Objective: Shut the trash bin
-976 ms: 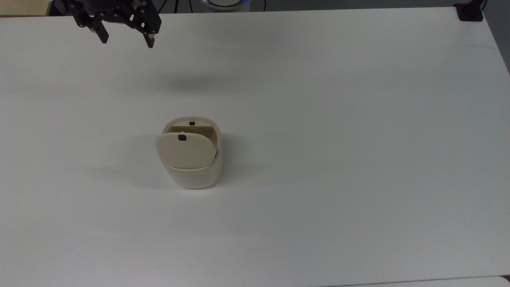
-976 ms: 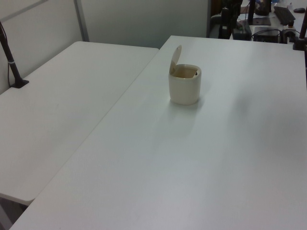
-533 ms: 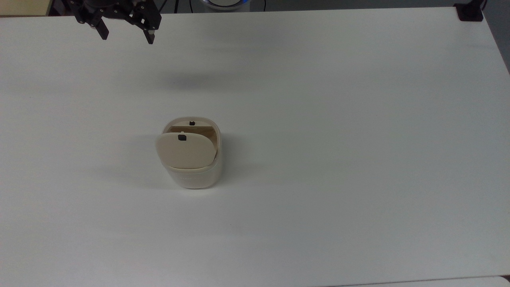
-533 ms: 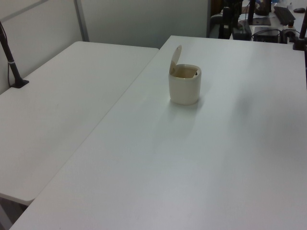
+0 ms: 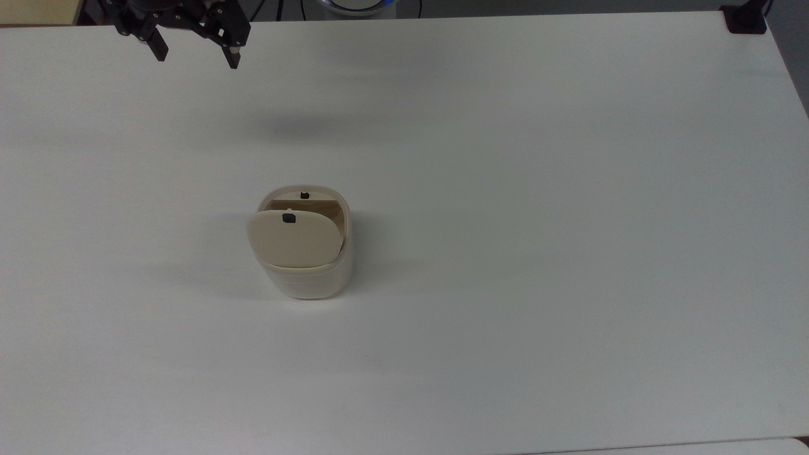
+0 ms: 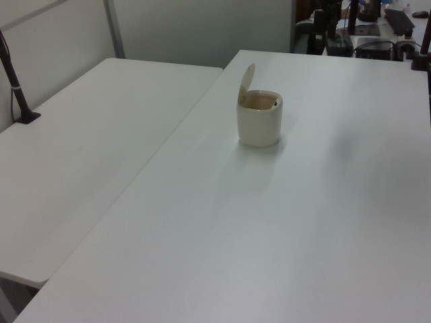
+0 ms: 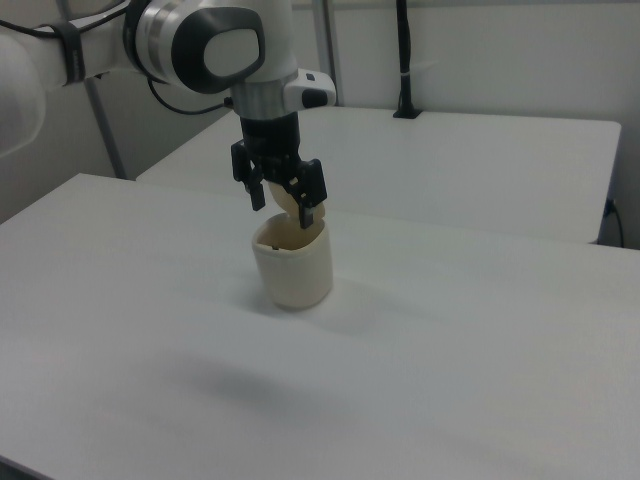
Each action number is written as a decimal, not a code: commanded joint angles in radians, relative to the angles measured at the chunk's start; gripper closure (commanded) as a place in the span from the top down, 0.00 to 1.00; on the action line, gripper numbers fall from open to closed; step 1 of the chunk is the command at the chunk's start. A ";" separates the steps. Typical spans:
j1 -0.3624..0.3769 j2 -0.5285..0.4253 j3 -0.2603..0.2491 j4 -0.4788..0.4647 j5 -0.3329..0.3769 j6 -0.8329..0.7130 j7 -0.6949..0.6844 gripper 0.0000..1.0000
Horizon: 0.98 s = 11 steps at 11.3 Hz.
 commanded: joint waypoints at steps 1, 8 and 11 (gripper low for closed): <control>0.001 -0.012 -0.004 -0.007 -0.010 -0.017 -0.012 1.00; 0.017 0.000 0.011 0.038 0.004 0.014 -0.003 1.00; 0.043 0.006 0.013 0.112 0.002 0.022 -0.015 0.68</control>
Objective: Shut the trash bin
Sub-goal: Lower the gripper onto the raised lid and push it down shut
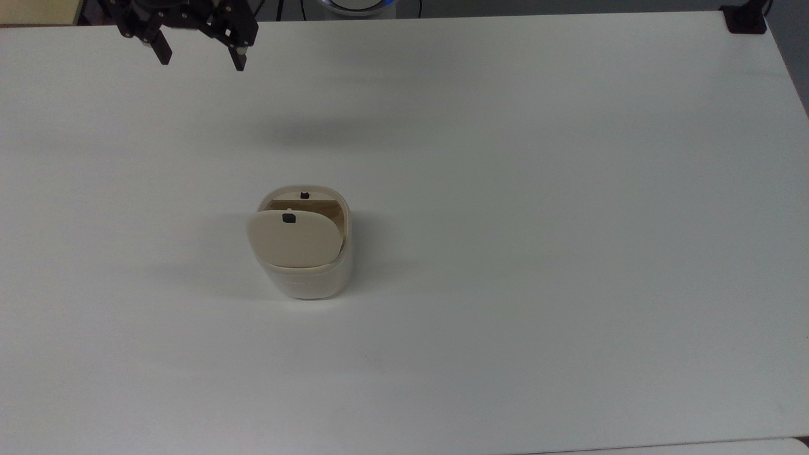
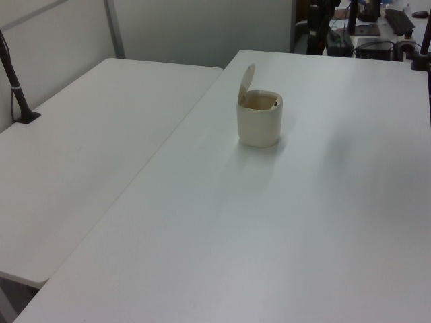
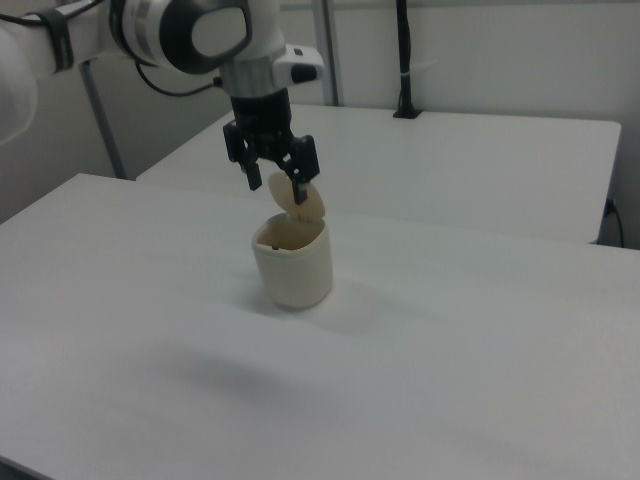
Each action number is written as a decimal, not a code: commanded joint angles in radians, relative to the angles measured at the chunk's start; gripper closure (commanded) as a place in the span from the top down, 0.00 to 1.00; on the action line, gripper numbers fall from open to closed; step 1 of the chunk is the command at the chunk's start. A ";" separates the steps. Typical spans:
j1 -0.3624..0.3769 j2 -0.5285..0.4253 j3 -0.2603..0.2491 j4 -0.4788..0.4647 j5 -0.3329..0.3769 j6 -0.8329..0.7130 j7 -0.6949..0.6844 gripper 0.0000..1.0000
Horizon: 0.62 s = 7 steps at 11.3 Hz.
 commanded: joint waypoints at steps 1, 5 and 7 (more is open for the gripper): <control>0.026 0.000 -0.001 0.074 0.014 0.054 -0.017 0.49; 0.087 0.026 0.007 0.066 0.038 0.353 -0.003 0.00; 0.129 0.084 0.007 0.068 0.040 0.489 0.038 0.00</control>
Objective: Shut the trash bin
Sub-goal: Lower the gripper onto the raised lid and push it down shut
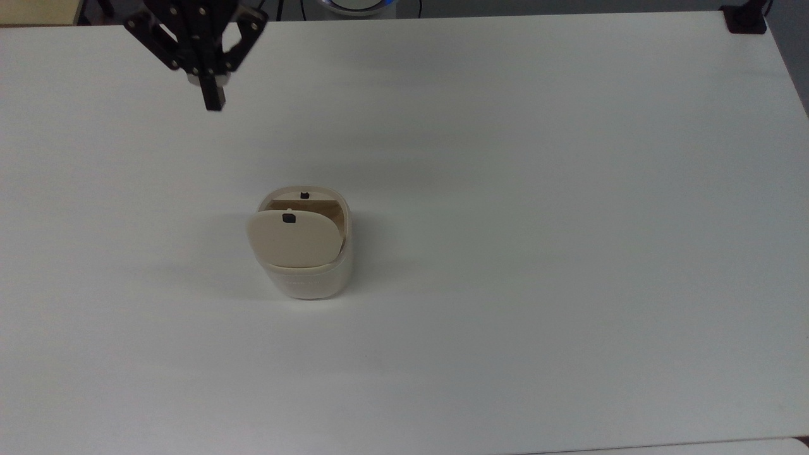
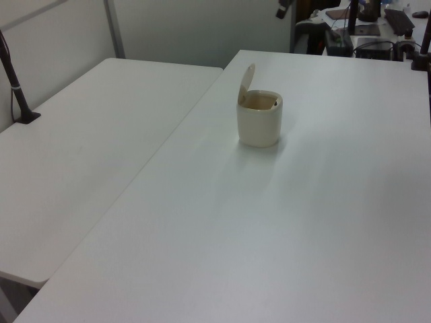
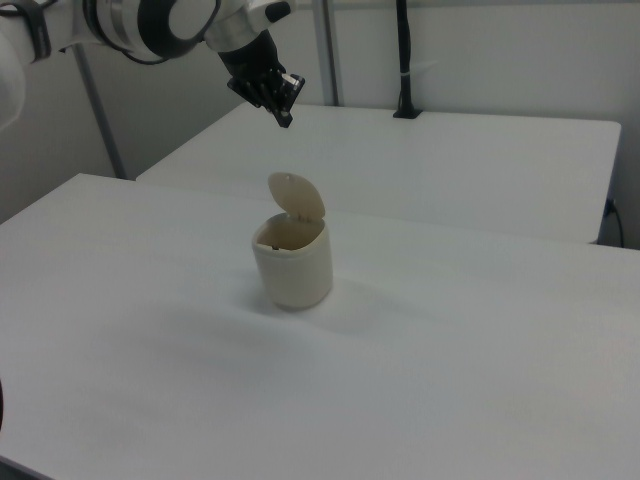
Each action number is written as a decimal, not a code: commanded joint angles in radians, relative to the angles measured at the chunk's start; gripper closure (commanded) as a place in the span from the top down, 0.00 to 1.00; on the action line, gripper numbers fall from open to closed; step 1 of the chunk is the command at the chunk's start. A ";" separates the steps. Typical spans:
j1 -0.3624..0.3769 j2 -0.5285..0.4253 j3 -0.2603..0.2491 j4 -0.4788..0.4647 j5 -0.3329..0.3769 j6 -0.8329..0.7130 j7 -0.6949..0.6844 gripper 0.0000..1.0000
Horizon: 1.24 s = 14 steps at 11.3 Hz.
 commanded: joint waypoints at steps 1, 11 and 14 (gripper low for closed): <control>0.058 0.097 -0.005 0.003 0.013 0.214 0.070 0.00; 0.089 0.194 -0.013 -0.034 -0.001 0.110 0.055 0.00; 0.091 0.196 -0.013 -0.035 -0.001 0.025 0.053 0.00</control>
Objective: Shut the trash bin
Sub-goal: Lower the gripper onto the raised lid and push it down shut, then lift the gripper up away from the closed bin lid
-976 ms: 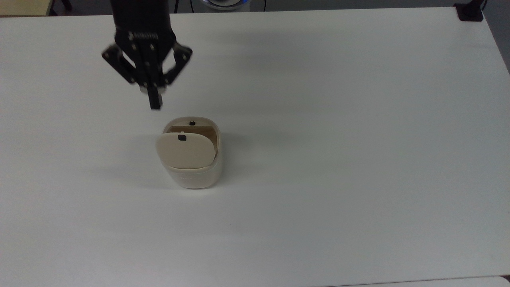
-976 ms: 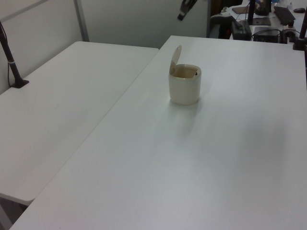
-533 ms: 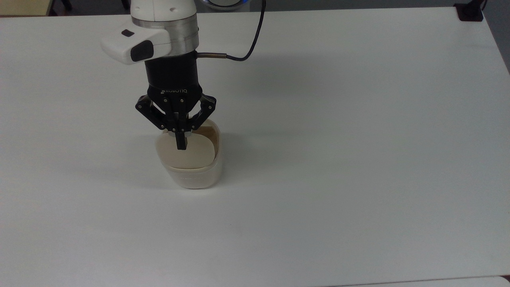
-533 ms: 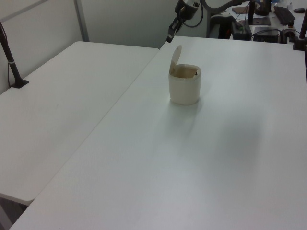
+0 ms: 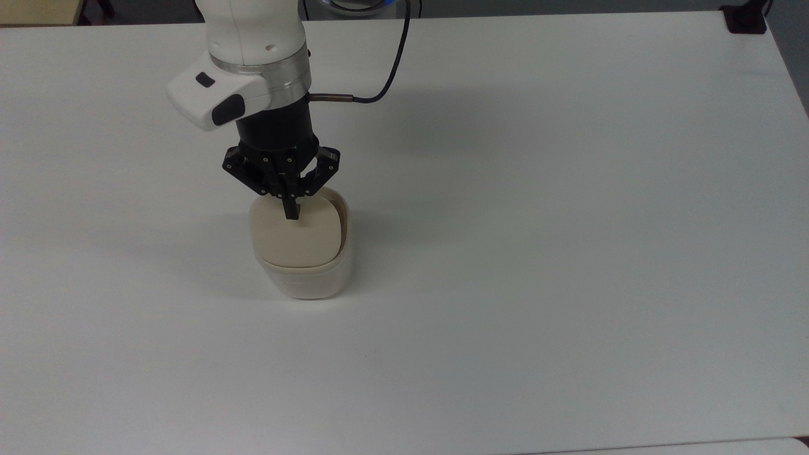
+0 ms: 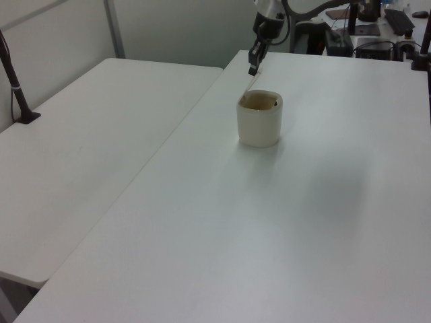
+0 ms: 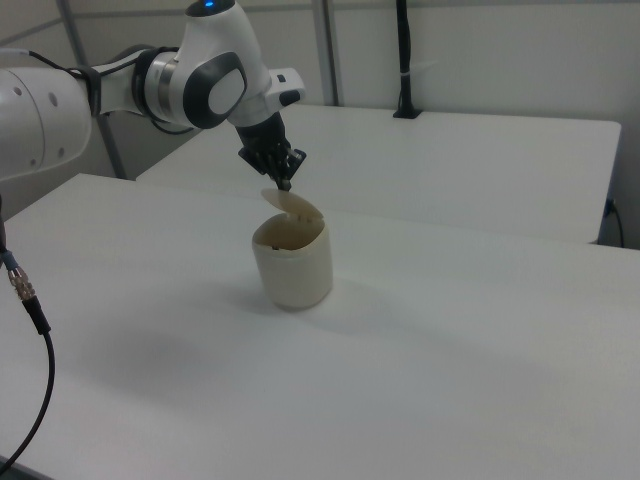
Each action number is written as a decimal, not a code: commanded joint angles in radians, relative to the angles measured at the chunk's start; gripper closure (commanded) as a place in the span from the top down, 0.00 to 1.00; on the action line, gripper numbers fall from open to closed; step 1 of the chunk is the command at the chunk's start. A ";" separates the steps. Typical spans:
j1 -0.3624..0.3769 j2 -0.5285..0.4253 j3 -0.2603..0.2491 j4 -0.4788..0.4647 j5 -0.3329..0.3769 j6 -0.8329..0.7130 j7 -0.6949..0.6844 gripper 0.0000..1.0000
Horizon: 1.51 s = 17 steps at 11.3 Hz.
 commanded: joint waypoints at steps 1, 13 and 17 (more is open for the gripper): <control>0.015 -0.015 -0.010 -0.030 -0.001 -0.072 -0.015 0.00; 0.026 0.003 -0.010 -0.067 -0.035 -0.121 -0.019 0.00; 0.004 -0.157 -0.018 -0.057 -0.036 -0.401 -0.068 0.32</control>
